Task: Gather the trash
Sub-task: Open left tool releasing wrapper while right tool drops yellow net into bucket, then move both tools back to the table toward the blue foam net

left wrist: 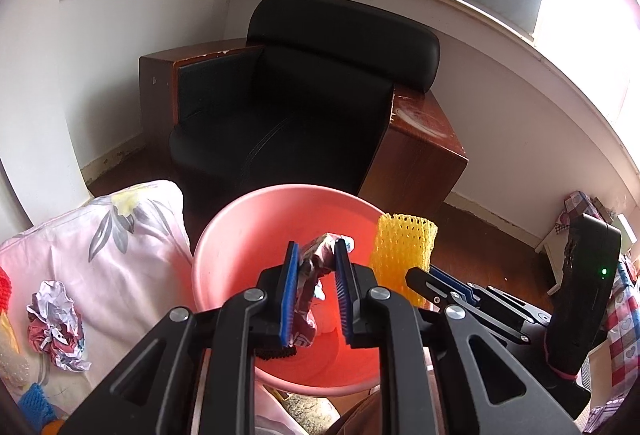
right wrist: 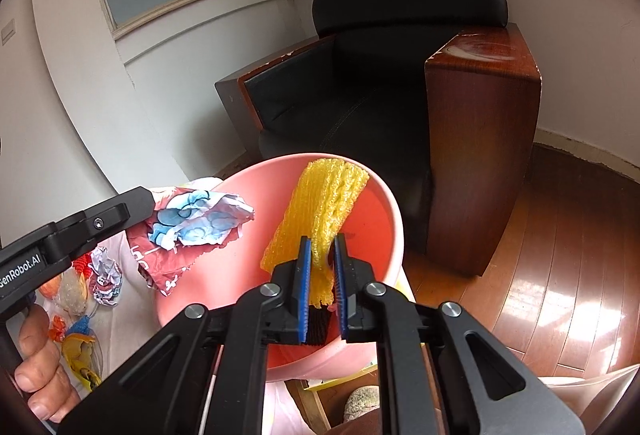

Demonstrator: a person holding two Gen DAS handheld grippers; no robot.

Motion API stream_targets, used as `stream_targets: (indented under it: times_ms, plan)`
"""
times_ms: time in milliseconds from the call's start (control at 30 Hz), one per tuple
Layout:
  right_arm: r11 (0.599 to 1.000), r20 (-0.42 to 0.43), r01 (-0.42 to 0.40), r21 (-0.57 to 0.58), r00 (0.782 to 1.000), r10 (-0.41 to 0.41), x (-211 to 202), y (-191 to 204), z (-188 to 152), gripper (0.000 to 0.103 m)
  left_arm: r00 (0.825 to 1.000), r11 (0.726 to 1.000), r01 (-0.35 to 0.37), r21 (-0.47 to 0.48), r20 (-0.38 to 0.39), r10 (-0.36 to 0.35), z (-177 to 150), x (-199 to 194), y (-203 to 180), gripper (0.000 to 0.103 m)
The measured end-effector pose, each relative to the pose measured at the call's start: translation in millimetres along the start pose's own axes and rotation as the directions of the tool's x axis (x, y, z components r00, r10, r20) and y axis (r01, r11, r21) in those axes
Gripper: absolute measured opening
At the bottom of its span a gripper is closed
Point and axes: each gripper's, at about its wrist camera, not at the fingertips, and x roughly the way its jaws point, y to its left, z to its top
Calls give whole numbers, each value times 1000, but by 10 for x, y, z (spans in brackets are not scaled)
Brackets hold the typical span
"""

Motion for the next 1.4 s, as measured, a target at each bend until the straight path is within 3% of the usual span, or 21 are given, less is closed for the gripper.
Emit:
stream_targets:
  times_ms: [200, 367, 500, 1067, 1400]
  plan:
    - [999, -58, -16, 52, 998, 19, 114, -40, -13, 14, 1000, 1000, -7, -31, -6, 7, -62, -33, 83, 36]
    - [998, -62, -24, 60, 998, 28, 103, -20, -43, 30, 1000, 999, 0, -40, 5, 0, -84, -112, 126, 38]
    - [998, -59, -37, 58, 997, 40, 66, 29, -52, 32, 1000, 999, 2, -49, 21, -1, -104, -211, 161, 44]
    - [994, -29, -106, 15, 994, 107, -259, 234, -91, 32, 994, 993, -96, -64, 43, 99, -332, -816, 415, 48]
    - [987, -20, -158, -27, 987, 158, -453, 512, -177, 32, 977, 976, -196, -93, 68, 203, -524, -1323, 697, 48]
